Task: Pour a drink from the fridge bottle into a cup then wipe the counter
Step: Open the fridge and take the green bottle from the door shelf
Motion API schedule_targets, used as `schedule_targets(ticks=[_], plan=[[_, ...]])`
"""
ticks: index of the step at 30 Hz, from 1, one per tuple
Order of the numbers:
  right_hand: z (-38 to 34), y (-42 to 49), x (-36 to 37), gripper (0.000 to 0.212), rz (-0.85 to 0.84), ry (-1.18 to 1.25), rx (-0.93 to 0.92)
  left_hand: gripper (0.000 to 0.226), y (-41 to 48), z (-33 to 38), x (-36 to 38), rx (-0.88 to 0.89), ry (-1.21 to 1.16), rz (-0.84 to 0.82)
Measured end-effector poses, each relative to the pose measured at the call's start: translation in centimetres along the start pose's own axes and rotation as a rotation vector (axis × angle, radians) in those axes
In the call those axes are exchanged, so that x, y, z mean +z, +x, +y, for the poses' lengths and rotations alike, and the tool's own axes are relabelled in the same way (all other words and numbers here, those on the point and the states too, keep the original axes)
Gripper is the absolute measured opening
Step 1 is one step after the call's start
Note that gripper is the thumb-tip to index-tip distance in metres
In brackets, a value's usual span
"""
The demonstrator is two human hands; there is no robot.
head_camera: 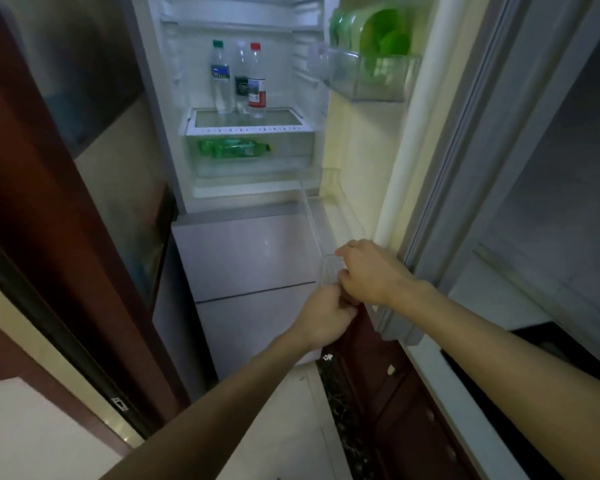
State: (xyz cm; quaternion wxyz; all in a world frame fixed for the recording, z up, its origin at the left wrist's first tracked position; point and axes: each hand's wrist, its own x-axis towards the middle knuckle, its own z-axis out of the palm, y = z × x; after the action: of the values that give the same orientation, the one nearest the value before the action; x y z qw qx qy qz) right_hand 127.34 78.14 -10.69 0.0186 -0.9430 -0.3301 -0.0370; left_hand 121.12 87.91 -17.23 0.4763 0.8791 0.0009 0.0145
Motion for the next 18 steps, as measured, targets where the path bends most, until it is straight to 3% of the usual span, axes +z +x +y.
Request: schedule_targets(ticks=[3, 9, 16, 18], plan=[[0.6, 0.2, 0.1, 0.027, -0.038, -0.010, 0.018, 0.019, 1.0, 0.5, -2.3, 0.023, 0.083, 0.054], [3.2, 0.3, -0.5, 0.033, -0.093, 0.001, -0.027, 0.034, 3.9, 2.1, -3.9, 0.116, 0.302, 0.235], [4.8, -0.4, -1.5, 0.032, -0.151, -0.023, -0.045, 0.027, 5.1, 3.3, -2.7, 0.149, 0.442, 0.127], [4.7, -0.7, -3.2, 0.033, -0.093, 0.004, -0.029, 0.026, 5.8, 4.2, -3.5, 0.165, 0.487, 0.059]])
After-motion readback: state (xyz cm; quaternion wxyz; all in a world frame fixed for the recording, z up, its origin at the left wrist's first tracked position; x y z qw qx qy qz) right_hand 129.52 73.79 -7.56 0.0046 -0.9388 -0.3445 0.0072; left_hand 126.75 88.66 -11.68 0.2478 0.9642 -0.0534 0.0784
